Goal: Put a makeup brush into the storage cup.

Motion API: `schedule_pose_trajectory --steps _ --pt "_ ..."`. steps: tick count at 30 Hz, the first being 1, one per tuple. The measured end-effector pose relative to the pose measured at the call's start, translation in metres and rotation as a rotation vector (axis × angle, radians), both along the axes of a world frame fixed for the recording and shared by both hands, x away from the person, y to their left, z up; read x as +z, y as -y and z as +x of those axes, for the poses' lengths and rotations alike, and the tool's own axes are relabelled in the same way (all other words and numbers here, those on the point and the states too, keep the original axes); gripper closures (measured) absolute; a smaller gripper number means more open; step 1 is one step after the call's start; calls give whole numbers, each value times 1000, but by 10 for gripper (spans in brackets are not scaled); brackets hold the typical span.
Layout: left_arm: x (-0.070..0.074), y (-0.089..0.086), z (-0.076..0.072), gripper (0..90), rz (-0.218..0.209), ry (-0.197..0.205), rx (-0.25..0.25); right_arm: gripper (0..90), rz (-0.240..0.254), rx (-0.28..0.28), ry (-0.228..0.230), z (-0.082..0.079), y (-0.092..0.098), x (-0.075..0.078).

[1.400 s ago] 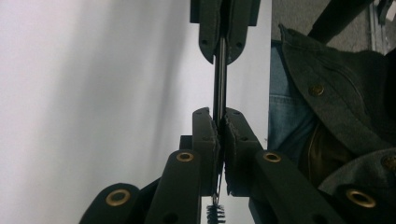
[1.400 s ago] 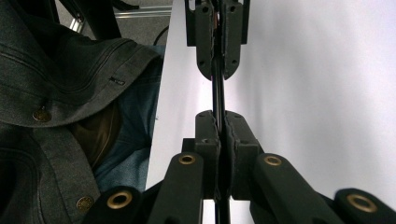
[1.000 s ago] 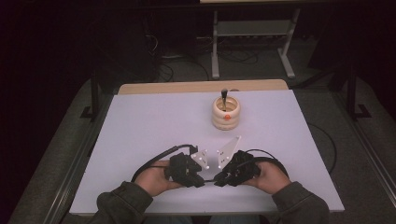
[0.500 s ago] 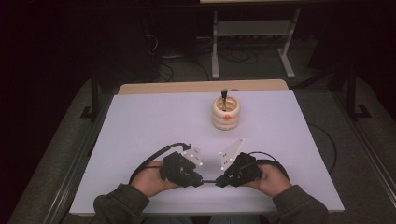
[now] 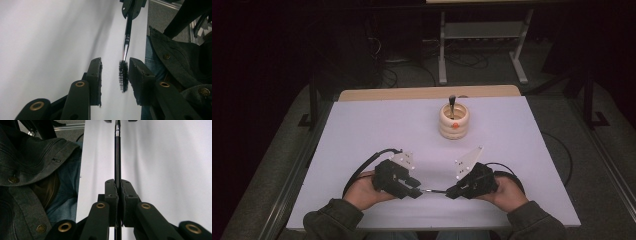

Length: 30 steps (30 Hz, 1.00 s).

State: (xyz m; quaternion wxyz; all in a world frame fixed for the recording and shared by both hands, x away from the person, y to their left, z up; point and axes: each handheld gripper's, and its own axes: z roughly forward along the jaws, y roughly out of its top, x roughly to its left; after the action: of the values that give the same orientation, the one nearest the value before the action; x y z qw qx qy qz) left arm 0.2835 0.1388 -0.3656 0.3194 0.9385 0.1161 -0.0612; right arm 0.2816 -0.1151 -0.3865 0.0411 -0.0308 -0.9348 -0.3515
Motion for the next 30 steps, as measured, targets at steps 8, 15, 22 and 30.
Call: schedule_pose_trajectory --steps 8,15,22,30 --pt "-2 9 -1 663 2 -2 -13 845 51 -13 17 1 -5 2" --pt "2 12 0 803 -13 -4 -39 843 50 2 33 0 -15 -2" --pt "2 12 -2 856 10 -12 -66 768 32 -15 41 0 -20 -5" --pt "0 18 -6 857 91 8 -76 718 -92 -18 95 -7 -33 -3"
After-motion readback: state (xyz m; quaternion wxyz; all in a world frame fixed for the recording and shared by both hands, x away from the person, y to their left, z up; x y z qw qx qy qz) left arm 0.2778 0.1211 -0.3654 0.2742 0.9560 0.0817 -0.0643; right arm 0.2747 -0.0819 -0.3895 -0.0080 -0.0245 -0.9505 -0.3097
